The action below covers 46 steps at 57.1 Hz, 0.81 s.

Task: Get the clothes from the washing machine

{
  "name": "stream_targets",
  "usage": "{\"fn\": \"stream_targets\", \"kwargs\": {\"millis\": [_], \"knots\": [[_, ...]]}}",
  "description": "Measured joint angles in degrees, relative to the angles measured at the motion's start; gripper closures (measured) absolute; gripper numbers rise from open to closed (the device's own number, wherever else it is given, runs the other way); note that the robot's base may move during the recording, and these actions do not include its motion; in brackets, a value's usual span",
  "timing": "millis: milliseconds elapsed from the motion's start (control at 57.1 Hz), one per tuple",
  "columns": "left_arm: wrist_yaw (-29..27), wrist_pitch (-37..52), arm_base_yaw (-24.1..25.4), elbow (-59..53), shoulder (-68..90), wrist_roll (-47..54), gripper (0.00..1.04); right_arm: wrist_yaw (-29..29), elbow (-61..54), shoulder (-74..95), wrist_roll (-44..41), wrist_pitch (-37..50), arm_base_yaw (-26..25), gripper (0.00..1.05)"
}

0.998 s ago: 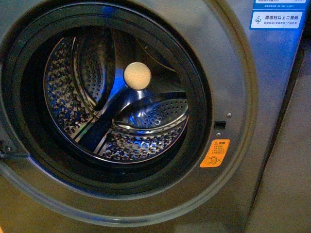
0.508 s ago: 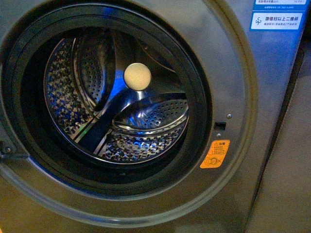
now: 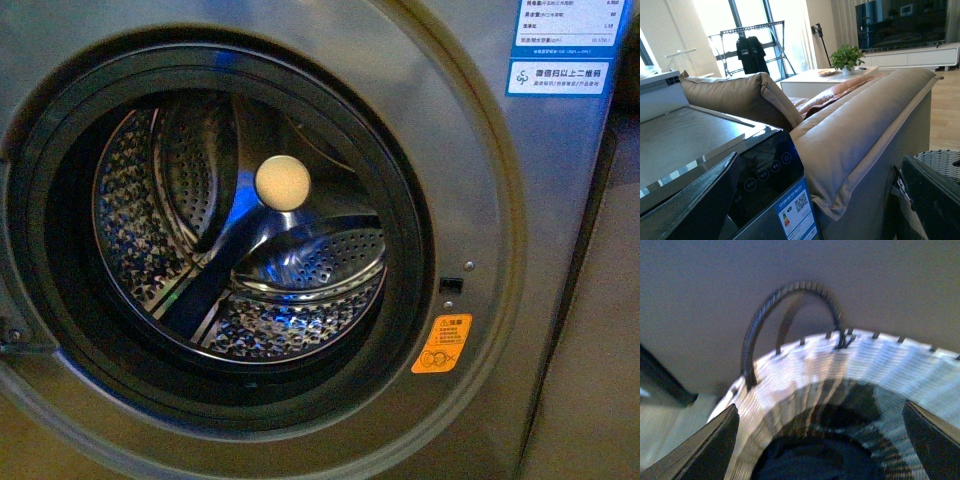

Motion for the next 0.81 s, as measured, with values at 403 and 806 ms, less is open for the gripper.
{"fn": "stream_targets", "kwargs": {"millis": [403,806], "knots": [[0.0,0.0,0.0,0.0,0.0,0.0,0.07,14.8,-7.2,-18.9,53.6,47.5,16.8,0.07],[0.0,0.0,0.0,0.0,0.0,0.0,0.07,43.4,-28.5,-44.3,64.1,57.7,56.6,0.07]]}}
